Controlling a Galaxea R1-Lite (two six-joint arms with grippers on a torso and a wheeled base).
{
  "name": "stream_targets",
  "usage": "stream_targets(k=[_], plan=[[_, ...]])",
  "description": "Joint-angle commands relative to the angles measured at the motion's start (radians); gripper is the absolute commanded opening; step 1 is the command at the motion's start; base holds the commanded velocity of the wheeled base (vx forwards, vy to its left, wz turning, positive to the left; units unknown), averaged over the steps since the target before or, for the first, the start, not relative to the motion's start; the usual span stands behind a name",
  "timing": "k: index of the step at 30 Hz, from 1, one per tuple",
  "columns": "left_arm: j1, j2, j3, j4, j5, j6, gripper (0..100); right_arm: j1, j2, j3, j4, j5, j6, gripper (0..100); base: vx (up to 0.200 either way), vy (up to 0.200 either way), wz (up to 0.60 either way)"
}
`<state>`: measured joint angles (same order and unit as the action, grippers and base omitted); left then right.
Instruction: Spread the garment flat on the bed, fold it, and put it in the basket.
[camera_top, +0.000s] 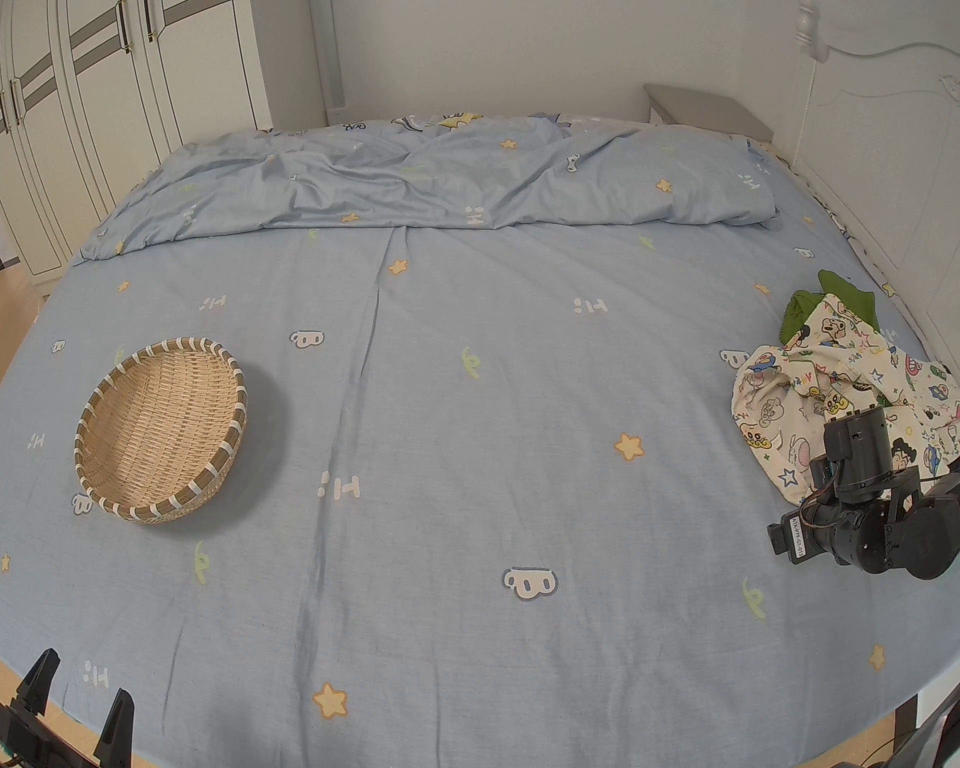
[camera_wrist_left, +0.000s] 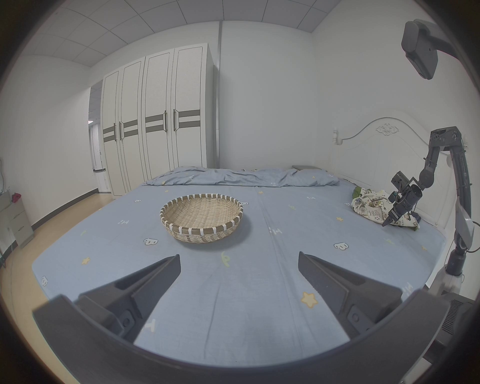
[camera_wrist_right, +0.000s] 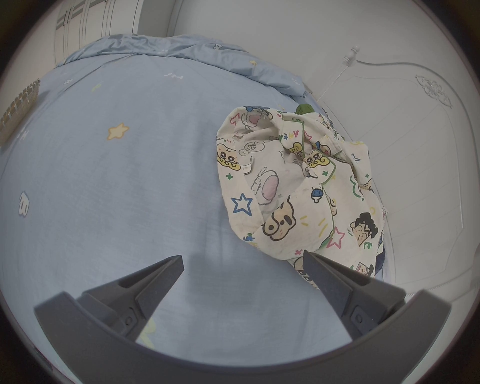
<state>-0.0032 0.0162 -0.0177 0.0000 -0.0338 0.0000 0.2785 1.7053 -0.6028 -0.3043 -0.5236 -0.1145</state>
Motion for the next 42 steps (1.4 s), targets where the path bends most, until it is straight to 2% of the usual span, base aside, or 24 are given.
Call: stream_targets(k=[1, 16, 30, 42], plan=[[0.0, -0.007, 0.018, 0.0, 0.0, 0.0, 100, -0.004, 0.017, 0.001, -0.007, -0.001, -0.001, 100, 0.0, 0.0, 0.0], [0.0, -0.007, 0.018, 0.0, 0.0, 0.0, 100, -0.024, 0.053, -0.028, -0.022, -0.001, -0.005, 100, 0.0, 0.0, 0.0], [0.0, -0.007, 0.018, 0.0, 0.0, 0.0, 100, -0.087, 0.165, -0.08, -0.142, -0.001, -0.005, 100, 0.0, 0.0, 0.0], [0.0, -0.007, 0.018, 0.0, 0.0, -0.002, 100, -0.102, 0.175, -0.097, -0.145, -0.001, -0.008, 100, 0.0, 0.0, 0.0]])
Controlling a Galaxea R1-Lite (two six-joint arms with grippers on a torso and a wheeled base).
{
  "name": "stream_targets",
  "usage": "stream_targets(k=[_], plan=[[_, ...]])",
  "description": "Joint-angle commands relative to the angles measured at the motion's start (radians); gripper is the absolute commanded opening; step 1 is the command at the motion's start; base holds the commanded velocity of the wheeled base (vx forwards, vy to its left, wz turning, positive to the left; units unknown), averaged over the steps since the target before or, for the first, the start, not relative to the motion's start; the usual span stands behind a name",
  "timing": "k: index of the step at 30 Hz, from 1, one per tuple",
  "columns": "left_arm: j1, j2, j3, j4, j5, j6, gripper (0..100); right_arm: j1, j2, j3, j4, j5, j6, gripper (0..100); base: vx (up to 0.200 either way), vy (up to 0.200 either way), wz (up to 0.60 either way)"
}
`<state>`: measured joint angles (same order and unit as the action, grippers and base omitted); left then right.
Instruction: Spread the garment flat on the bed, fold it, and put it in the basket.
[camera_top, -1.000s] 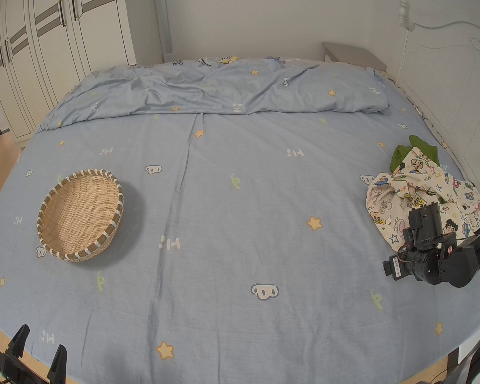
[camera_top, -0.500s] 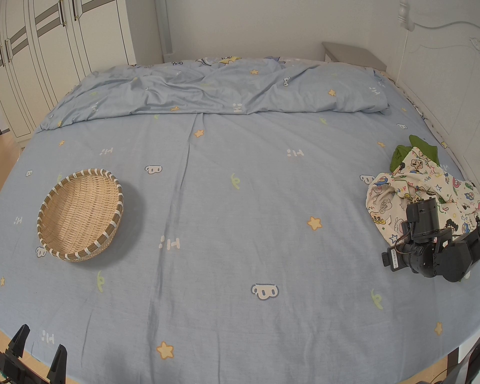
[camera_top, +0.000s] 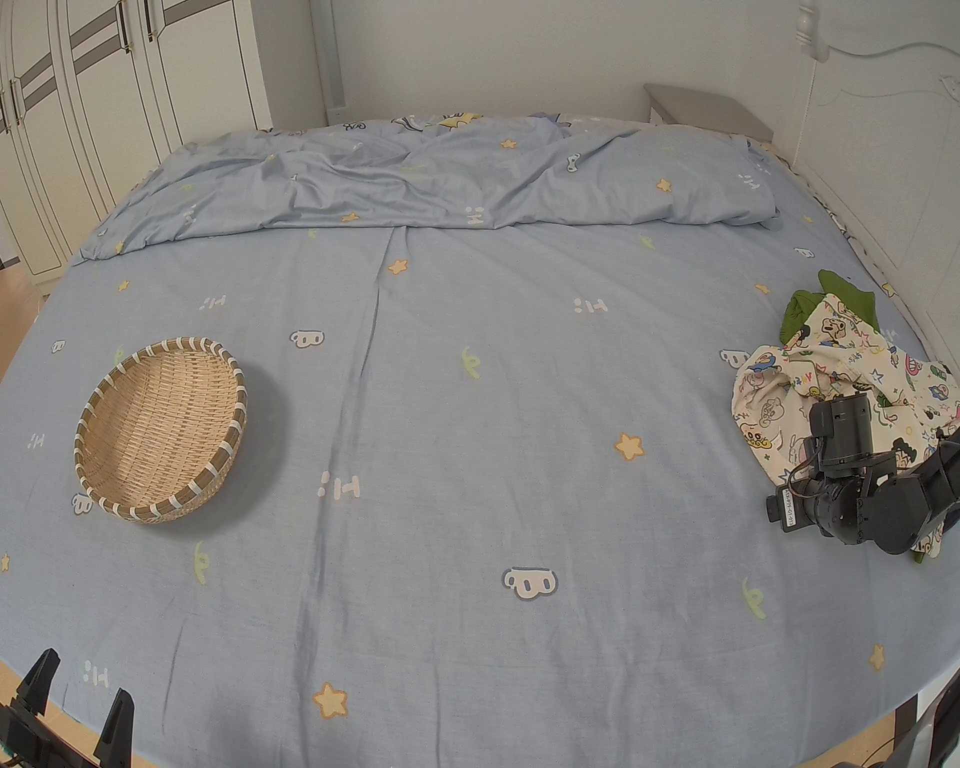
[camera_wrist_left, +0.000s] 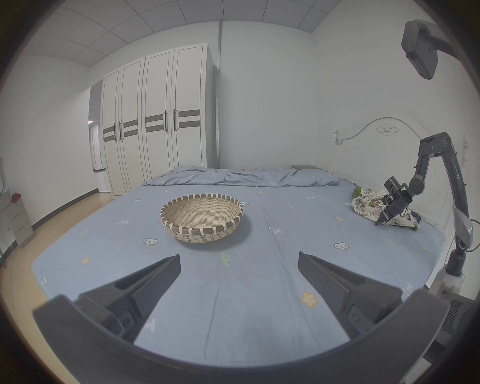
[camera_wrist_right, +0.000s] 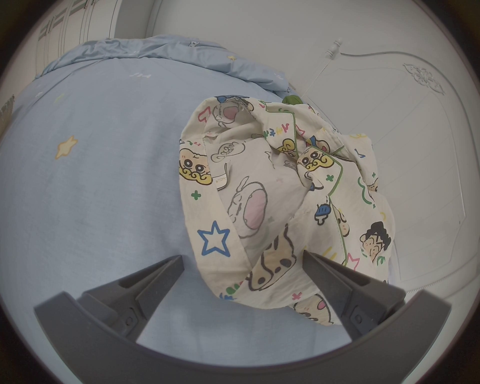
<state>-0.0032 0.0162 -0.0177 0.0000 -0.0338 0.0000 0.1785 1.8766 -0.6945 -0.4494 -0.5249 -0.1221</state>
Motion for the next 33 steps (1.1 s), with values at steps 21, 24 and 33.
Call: stream_targets(k=[21, 24, 33], plan=[[0.0, -0.007, 0.018, 0.0, 0.0, 0.0, 100, -0.004, -0.037, -0.05, 0.021, 0.003, -0.002, 0, 0.0, 0.0, 0.0], [0.0, -0.007, 0.018, 0.0, 0.0, 0.0, 100, 0.018, -0.097, -0.074, 0.07, 0.005, 0.01, 0, 0.0, 0.0, 0.0], [0.0, -0.007, 0.018, 0.0, 0.0, 0.0, 100, 0.277, -0.223, -0.26, 0.483, 0.105, 0.323, 0, 0.0, 0.0, 0.0]])
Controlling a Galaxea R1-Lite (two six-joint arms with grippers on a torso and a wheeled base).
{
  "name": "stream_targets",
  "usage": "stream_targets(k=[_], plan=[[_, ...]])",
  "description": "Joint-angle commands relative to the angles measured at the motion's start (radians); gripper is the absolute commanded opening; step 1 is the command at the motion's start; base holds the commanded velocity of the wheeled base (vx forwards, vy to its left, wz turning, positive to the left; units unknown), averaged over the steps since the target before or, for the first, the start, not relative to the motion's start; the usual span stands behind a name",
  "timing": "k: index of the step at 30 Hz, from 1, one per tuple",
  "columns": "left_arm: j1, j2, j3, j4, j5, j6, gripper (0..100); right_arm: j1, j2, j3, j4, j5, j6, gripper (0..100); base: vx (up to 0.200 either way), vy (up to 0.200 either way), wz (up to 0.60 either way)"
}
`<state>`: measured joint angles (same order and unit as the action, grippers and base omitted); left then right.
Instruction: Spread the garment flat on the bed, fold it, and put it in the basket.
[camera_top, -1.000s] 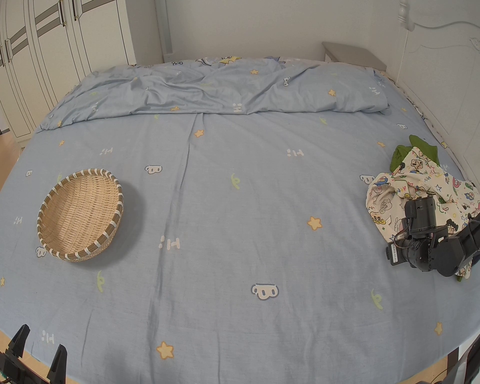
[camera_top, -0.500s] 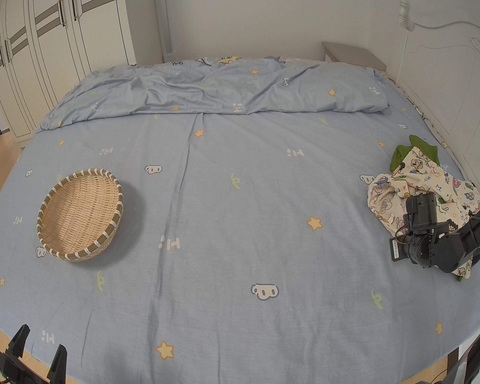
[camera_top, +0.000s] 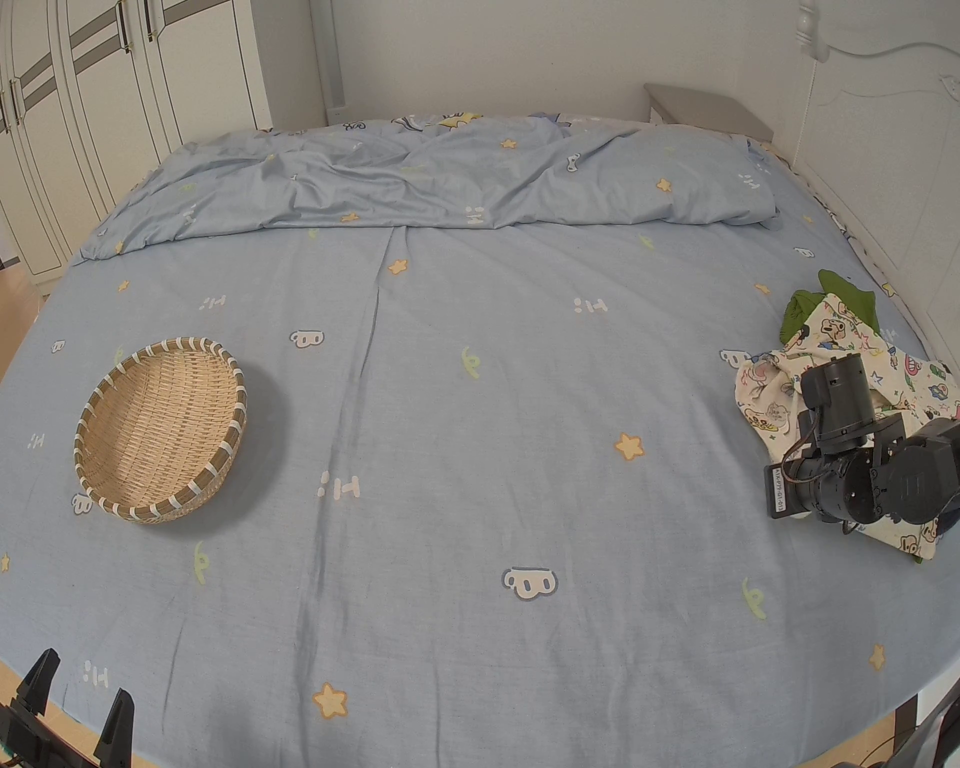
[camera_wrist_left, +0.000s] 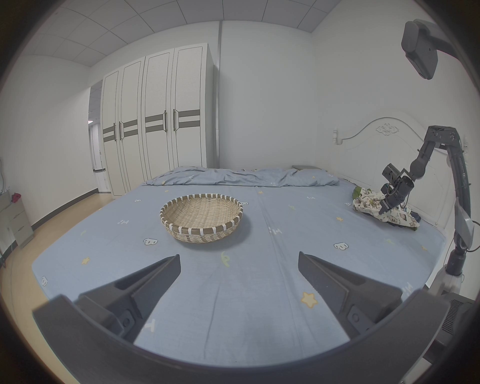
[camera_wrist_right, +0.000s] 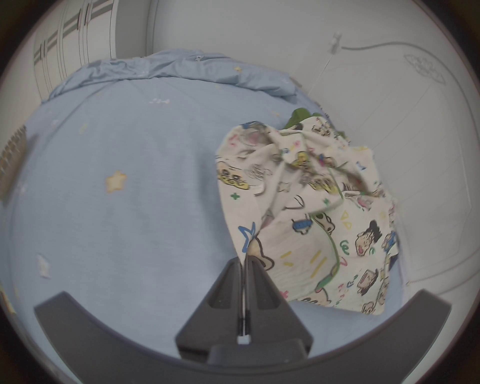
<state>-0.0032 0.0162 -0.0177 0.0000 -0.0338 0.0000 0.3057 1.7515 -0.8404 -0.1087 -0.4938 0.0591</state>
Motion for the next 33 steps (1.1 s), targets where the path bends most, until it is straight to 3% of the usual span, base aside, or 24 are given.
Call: stream_targets(k=[1, 5, 10, 18, 25, 33], plan=[[0.0, -0.007, 0.018, 0.0, 0.0, -0.002, 100, 0.19, -0.11, -0.143, 0.202, 0.126, 0.195, 0, 0.0, 0.0, 0.0], [0.0, -0.007, 0.018, 0.0, 0.0, 0.0, 100, 0.285, -0.113, -0.197, 0.259, 0.181, 0.284, 0, 0.0, 0.0, 0.0], [0.0, -0.007, 0.018, 0.0, 0.0, 0.0, 100, 0.398, -0.101, -0.241, 0.256, 0.187, 0.321, 0, 0.0, 0.0, 0.0], [0.0, -0.007, 0.018, 0.0, 0.0, 0.0, 100, 0.589, -0.009, -0.397, 0.256, 0.293, 0.389, 0, 0.0, 0.0, 0.0], [0.0, -0.007, 0.018, 0.0, 0.0, 0.0, 100, 0.653, 0.175, -0.618, 0.258, 0.299, 0.39, 0, 0.0, 0.0, 0.0], [0.0, -0.007, 0.018, 0.0, 0.0, 0.0, 100, 0.69, 0.284, -0.703, 0.254, 0.31, 0.392, 0, 0.0, 0.0, 0.0]])
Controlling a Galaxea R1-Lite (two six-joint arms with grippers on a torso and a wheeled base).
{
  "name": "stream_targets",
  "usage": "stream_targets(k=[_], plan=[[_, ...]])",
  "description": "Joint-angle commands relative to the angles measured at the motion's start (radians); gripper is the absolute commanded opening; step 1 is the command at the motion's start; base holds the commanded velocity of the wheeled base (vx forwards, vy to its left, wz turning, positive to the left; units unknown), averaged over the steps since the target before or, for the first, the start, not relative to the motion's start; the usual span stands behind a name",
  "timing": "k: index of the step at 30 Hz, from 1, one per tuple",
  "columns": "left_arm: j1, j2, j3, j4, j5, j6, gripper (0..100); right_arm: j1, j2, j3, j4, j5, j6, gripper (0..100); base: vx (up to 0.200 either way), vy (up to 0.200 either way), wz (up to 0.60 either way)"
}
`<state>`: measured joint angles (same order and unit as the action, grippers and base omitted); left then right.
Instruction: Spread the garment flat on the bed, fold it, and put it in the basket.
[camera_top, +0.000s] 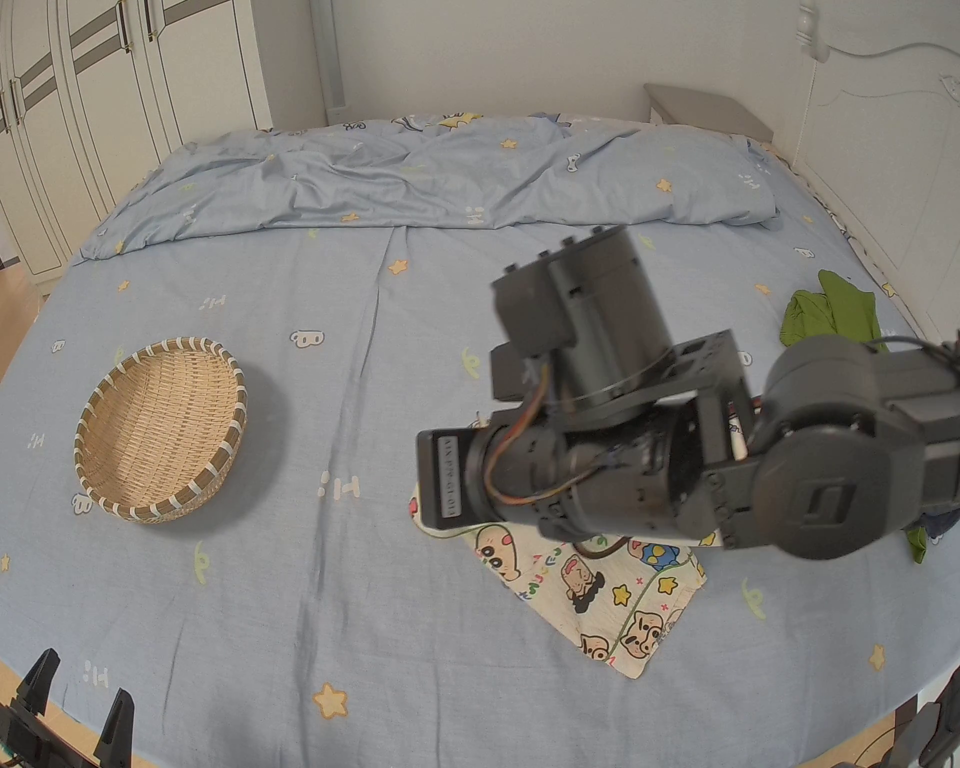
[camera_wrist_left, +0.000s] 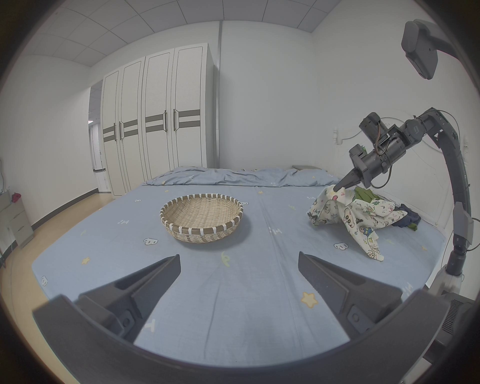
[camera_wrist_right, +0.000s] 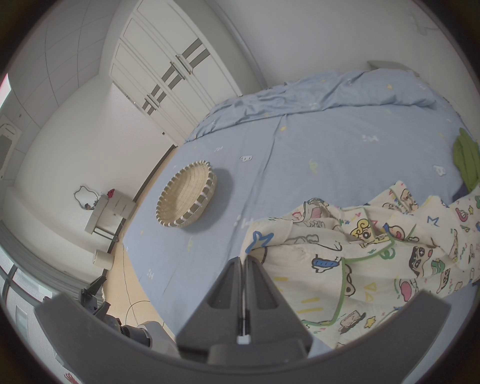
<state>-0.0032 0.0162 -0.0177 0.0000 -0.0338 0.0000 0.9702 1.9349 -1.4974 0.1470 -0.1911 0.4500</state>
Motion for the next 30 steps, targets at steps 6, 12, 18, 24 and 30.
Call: stream_targets(k=[6, 12, 18, 24, 30], plan=[[0.0, -0.007, 0.018, 0.0, 0.0, 0.0, 100, 0.008, 0.156, -0.047, 0.0, 0.013, -0.001, 100, 0.0, 0.0, 0.0], [0.0, -0.007, 0.018, 0.0, 0.0, 0.0, 100, -0.021, 0.197, -0.038, 0.011, 0.005, -0.011, 100, 0.0, 0.0, 0.0], [0.0, -0.007, 0.018, 0.0, 0.0, 0.0, 100, -0.071, 0.185, 0.026, 0.006, 0.004, -0.001, 100, 0.0, 0.0, 0.0], [0.0, -0.007, 0.018, 0.0, 0.0, 0.0, 100, -0.222, -0.123, 0.252, -0.015, 0.024, -0.001, 100, 0.0, 0.0, 0.0], [0.0, -0.007, 0.018, 0.0, 0.0, 0.0, 100, -0.438, -0.447, 0.499, -0.106, 0.117, -0.033, 100, 0.0, 0.0, 0.0]])
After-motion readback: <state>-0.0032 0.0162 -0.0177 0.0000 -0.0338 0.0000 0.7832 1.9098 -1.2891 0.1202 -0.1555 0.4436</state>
